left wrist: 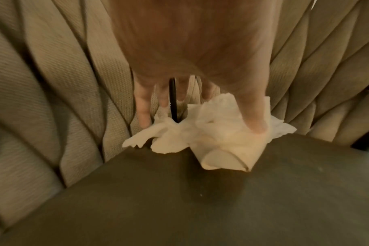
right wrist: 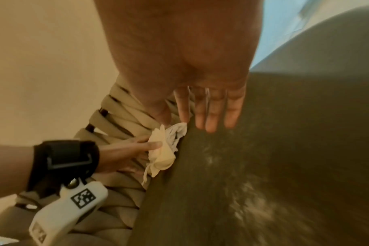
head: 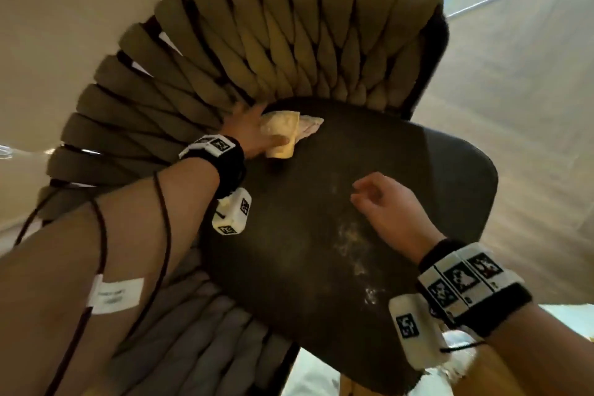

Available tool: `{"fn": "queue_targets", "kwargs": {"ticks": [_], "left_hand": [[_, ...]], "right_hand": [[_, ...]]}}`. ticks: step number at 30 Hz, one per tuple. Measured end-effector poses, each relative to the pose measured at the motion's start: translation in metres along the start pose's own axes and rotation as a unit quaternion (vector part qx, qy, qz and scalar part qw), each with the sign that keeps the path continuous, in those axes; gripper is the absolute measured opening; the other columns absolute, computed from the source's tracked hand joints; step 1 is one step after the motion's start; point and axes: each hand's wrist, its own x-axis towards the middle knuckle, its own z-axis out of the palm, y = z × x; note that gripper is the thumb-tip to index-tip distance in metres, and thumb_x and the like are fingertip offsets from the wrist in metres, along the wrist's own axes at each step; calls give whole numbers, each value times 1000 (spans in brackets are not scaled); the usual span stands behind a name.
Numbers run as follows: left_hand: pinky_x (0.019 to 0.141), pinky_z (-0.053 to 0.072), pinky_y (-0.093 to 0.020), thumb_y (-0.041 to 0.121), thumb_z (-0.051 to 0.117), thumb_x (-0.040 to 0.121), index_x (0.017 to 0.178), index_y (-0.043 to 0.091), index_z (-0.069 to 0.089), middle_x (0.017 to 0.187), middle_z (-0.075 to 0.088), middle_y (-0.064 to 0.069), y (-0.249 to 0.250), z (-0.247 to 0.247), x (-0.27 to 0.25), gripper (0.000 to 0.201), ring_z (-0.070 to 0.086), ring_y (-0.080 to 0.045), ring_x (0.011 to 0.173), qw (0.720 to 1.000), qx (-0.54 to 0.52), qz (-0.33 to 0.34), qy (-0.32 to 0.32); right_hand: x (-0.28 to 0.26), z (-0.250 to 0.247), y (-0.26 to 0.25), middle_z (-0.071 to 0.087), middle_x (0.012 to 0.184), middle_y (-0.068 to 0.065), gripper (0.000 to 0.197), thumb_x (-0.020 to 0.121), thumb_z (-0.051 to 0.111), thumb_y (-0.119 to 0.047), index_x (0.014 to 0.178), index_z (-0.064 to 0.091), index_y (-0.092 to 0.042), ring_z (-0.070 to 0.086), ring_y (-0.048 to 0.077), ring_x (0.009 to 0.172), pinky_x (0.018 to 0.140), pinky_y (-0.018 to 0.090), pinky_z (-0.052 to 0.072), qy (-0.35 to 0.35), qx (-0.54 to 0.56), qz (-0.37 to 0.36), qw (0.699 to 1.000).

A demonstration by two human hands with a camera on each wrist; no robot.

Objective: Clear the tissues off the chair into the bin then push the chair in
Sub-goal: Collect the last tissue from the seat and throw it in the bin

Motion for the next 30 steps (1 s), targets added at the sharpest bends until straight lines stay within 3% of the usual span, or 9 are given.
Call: {"fn": "queue_targets", "kwargs": {"ticks": [3, 5, 10, 14, 19, 22, 24, 26, 30], "left_hand": [[117, 23, -46, 95, 52, 40, 149, 33, 13, 159, 18, -3, -4, 14, 27, 131, 22, -29, 144, 996, -40, 2, -77], [114, 29, -44, 92, 56, 38, 147, 28, 21, 155, 30, -2, -1, 24, 32, 132, 32, -27, 139, 989, -109, -1, -98], [103, 42, -45, 91, 53, 39, 133, 24, 45, 137, 49, -6, -4, 41, 24, 116, 50, -27, 123, 978, -204, 21, -47], [96, 41, -33, 40, 75, 68, 125, 14, 51, 128, 51, -13, 0, 50, 5, 67, 52, -30, 116, 954, -299, 0, -9], [98, 47, -42, 15, 77, 73, 126, 16, 53, 127, 54, -9, 3, 45, -16, 58, 53, -24, 114, 860, -508, -41, -31], [88, 50, -36, 6, 73, 77, 129, 18, 50, 121, 54, -4, 8, 44, -31, 59, 54, -20, 109, 790, -605, -89, -55], [83, 53, -35, 2, 71, 78, 125, 18, 51, 115, 56, -3, 16, 45, -41, 54, 58, -23, 108, 752, -648, -99, -64], [82, 56, -38, 2, 69, 79, 122, 19, 53, 113, 58, -4, 30, 44, -53, 49, 60, -24, 107, 740, -661, -94, -78], [84, 55, -37, 8, 66, 83, 120, 21, 53, 108, 60, 0, 82, 46, -82, 42, 61, -20, 101, 747, -652, -85, -99]], "right_hand": [[45, 18, -32, 52, 123, 0, 43, 86, 61, -37, 127, 50, -28, 57, 15, 103, 89, 30, 48, 22, -90, -15, 996], [75, 26, -50, 44, 134, 3, 57, 82, 64, -39, 134, 42, -29, 50, 24, 117, 95, 37, 46, 42, -135, -49, 989], [154, 46, -83, 25, 152, 12, 96, 70, 74, -40, 149, 22, -26, 29, 40, 136, 108, 53, 34, -49, -306, -108, 945], [175, 62, -84, 44, 138, 15, 83, 69, 75, -37, 141, 36, -23, 44, 38, 126, 101, 43, 41, -106, -368, -80, 920], [159, 68, -77, 64, 115, 10, 51, 72, 76, -28, 117, 57, -15, 61, 27, 105, 84, 37, 50, -88, -247, -72, 962], [143, 64, -65, 65, 114, 9, 46, 76, 75, -24, 118, 60, -13, 62, 23, 101, 80, 33, 51, -77, -85, -26, 993], [127, 58, -56, 63, 109, 6, 47, 78, 74, -20, 121, 58, -13, 62, 13, 90, 67, 19, 54, -65, 30, 19, 997], [108, 52, -47, 62, 103, 0, 47, 78, 74, -18, 122, 56, -16, 60, 3, 81, 53, 8, 49, -54, 126, 57, 989], [54, 30, -21, 65, 102, 1, 35, 81, 70, -14, 112, 56, -24, 66, 14, 87, 60, 23, 57, 0, 296, 116, 948]]}}
